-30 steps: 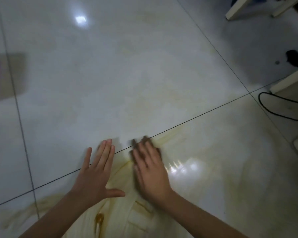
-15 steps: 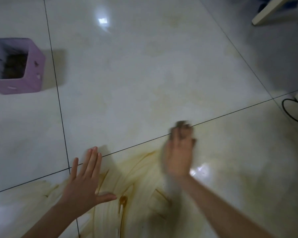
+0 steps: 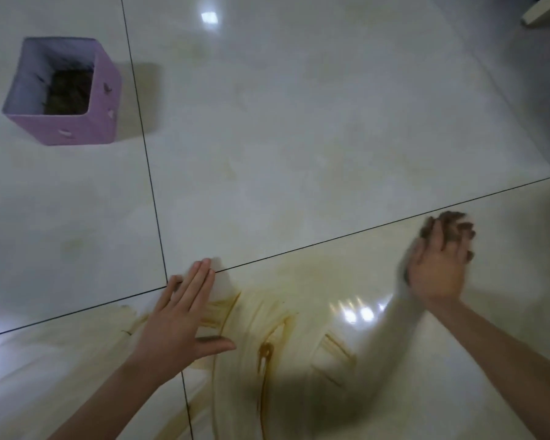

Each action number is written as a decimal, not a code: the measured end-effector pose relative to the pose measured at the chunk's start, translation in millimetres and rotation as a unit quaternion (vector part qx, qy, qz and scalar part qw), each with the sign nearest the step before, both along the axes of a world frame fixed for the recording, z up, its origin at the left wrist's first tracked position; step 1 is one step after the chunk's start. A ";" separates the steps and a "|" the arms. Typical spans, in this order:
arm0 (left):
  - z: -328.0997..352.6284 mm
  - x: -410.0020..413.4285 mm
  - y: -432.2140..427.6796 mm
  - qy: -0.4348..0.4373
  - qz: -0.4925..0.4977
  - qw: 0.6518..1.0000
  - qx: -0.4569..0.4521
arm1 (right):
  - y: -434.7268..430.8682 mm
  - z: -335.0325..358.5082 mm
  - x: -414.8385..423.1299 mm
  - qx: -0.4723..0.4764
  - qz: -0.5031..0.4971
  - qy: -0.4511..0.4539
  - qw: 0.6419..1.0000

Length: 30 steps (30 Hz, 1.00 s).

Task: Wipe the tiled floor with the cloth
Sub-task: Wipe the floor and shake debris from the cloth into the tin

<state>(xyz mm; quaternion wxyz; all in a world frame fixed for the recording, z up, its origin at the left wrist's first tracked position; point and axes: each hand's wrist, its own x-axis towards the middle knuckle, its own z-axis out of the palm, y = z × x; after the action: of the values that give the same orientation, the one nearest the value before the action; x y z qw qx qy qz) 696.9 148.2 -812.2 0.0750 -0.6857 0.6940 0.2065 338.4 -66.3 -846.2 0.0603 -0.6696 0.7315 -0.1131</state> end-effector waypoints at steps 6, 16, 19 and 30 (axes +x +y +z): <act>3.1 24.4 27.4 -0.023 0.057 0.997 0.035 | 163.0 -9.3 212.2 -0.002 0.384 0.012 0.923; 7.9 72.5 80.6 -0.077 0.071 0.993 0.061 | 60.3 3.1 162.8 -0.004 0.328 0.018 0.945; 3.2 71.5 82.5 -0.058 0.075 0.994 0.053 | 108.2 -2.7 189.6 -0.012 0.173 -0.012 0.985; 11.3 78.0 82.8 -0.076 0.053 0.995 0.035 | 115.1 -1.9 243.1 0.025 0.790 0.035 0.612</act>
<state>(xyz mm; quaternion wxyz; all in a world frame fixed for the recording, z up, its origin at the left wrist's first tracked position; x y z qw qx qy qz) 774.9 230.9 -800.9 0.1405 -0.7320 0.6414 0.1817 581.5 48.8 -848.1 0.1169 -0.9900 -0.0761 0.0200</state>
